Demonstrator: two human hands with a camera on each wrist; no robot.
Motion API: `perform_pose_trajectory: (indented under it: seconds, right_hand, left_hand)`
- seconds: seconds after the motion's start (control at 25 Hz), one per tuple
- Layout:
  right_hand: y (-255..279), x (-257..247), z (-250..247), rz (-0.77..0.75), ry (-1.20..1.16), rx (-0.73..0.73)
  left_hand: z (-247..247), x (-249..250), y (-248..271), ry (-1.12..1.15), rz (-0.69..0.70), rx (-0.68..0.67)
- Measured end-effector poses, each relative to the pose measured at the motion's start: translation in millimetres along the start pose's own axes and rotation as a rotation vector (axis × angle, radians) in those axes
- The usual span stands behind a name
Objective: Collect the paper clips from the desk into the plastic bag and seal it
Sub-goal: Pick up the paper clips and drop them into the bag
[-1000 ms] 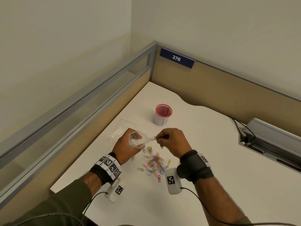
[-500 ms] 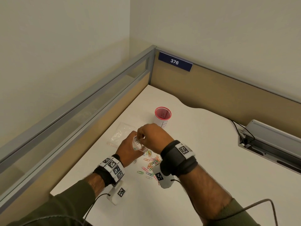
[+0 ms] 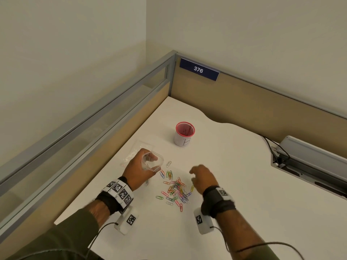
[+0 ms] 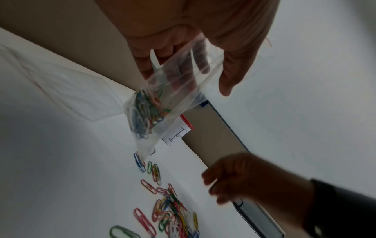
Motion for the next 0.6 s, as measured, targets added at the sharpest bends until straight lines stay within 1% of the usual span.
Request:
perform_pose_trajectory:
  seconds: [0.04, 0.08, 0.2, 0.28, 0.4, 0.48, 0.6]
  right_hand:
    - [1.9, 10.2, 18.7, 0.047, 0.034, -0.047]
    - [4.5, 14.1, 35.1, 0.06, 0.071, -0.067]
    - [9.8, 6.4, 65.6, 0.014, 0.129, -0.054]
    - [12.4, -0.6, 69.4, -0.025, 0.075, -0.055]
    - [16.5, 3.3, 64.9, 0.021, -0.012, -0.04]
    - [21.4, 5.4, 66.5, 0.056, -0.001, -0.076]
    - [19.0, -5.7, 75.8, 0.031, 0.018, -0.113]
  left_hand:
    - [-2.1, 0.7, 0.7, -0.005, -0.002, 0.008]
    - [-4.1, 0.0, 1.0, -0.008, -0.004, 0.016]
    - [-5.2, -1.7, 0.4, -0.002, -0.005, 0.018]
    - [-5.1, -1.1, 0.5, 0.006, 0.0, 0.022]
    - [-7.2, -1.8, 1.2, 0.004, 0.001, 0.033]
    - [-7.7, -1.6, 1.2, 0.01, 0.005, 0.041]
    - [-6.1, -2.2, 2.2, 0.0, 0.002, 0.039]
Point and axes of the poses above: each hand's wrist, its own y-axis away from the middle knuckle, its own z-axis out of the palm, x = y × z, the point moved 5 cm from there along -y, towards the middle knuckle, and after that the axes turned 3 degrees about -y, right-handed, at the moved point
